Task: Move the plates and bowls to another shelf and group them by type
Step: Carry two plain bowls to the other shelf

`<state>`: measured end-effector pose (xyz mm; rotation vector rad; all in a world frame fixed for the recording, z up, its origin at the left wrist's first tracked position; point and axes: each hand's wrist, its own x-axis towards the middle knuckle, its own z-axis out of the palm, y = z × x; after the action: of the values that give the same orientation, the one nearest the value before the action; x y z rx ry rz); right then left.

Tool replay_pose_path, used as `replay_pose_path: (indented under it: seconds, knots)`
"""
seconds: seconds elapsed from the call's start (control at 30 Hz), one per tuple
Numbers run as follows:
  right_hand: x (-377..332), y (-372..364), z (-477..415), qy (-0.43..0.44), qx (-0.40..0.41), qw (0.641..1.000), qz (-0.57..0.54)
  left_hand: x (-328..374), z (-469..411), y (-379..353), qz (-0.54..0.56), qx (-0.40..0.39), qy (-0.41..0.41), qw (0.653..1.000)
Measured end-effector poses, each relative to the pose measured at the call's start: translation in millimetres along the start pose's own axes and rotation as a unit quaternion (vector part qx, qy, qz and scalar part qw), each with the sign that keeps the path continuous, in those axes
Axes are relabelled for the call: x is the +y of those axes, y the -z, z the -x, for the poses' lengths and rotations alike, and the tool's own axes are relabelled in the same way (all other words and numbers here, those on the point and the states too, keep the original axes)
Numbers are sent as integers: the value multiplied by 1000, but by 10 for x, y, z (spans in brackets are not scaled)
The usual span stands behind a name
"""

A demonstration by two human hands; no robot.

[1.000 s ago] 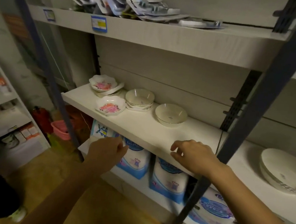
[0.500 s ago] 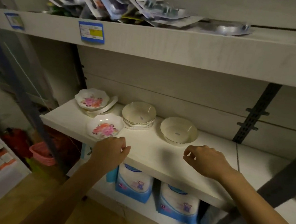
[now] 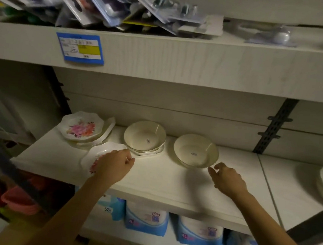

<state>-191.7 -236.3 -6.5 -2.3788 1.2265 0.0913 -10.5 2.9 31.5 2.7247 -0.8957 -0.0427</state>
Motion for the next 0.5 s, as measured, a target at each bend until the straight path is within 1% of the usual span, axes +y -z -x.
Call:
replay_pose_path:
  seconds: [0.1, 0.13, 0.17, 0.23, 0.3, 0.4, 0.47, 0.5]
  knots:
    - [-72, -125, -207, -73, -22, 995, -66, -139, -125, -13, 23, -3, 3, 1000]
    - [-121, -153, -266, -99, -35, 989, -105, -186, -153, -5, 28, -12, 4, 1000]
    - [-174, -186, -317, -126, -47, 977, -165, -230, -173, 7, 34, -20, 5, 999]
    - [-260, -264, -419, -180, -71, 933, -303, -306, -220, 15, 39, -22, -1, 999]
    - [-310, -353, -517, -205, -72, 896, -387, -353, -271, 26, 37, -23, -9, 999]
    - [-390, -456, -607, -230, -38, 863, -449, -409, -344, 19, 46, -32, -13, 998]
    - [-436, -463, -609, -232, -10, 856, -461, -444, -382, 10, 45, -31, -15, 998]
    - [-457, -450, -594, -229, 3, 860, -456, -464, -398, 3, 43, -29, -12, 999]
